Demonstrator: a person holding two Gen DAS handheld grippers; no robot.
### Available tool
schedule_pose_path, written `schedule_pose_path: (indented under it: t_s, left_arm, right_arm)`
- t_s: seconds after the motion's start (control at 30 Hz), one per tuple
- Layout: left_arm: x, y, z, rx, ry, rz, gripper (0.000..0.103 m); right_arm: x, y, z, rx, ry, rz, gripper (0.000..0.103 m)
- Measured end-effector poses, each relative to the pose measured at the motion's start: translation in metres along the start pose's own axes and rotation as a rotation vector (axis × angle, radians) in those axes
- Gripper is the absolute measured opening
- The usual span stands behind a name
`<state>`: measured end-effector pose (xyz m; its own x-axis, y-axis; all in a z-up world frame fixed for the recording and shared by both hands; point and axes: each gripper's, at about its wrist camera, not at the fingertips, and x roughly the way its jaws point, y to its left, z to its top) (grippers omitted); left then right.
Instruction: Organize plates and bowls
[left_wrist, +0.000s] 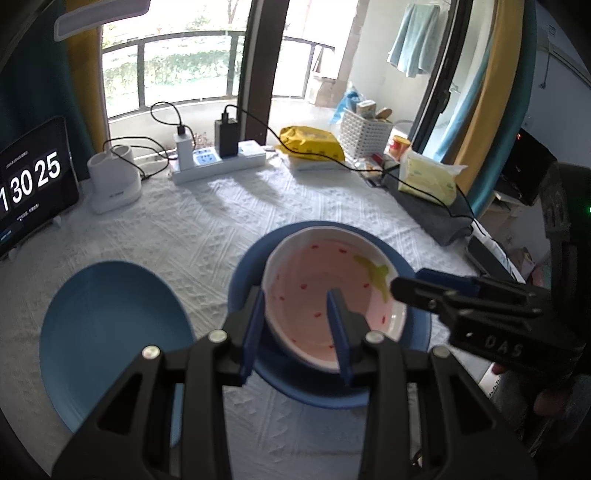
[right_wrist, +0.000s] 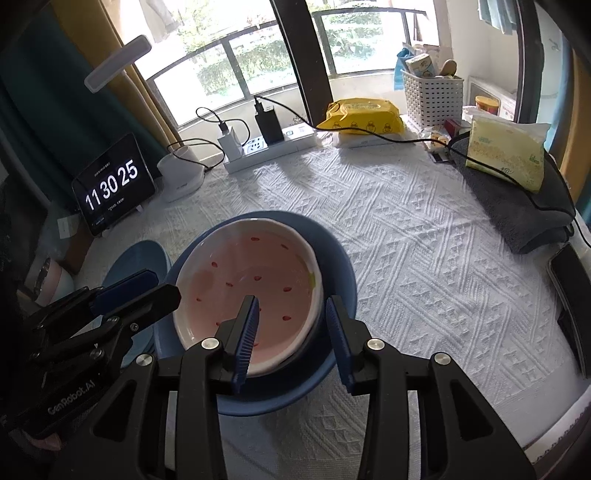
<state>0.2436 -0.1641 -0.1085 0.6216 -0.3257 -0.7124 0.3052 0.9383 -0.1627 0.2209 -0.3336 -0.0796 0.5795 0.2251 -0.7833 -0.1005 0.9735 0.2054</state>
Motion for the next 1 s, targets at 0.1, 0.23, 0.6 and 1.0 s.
schedule_pose_path:
  t_s: [0.1,0.23,0.6,1.0]
  left_arm:
    - [0.001,0.003,0.001,-0.005,0.000,0.009,0.036]
    - [0.002,0.005,0.002,-0.006,-0.001,0.010,0.036]
    - [-0.004,0.018,0.005,-0.022,-0.017,0.020,0.046]
    - [0.001,0.048,-0.002,-0.080,0.009,0.068,0.047]
  right_arm:
    - [-0.003,-0.004,0.002,0.006,-0.010,-0.001,0.040]
    - [-0.004,-0.007,0.005,0.009,-0.017,0.001,0.040]
    - [-0.005,-0.014,0.010,0.010,-0.029,0.005,0.040]
    - [-0.006,-0.034,0.013,0.033,-0.040,0.000,0.050]
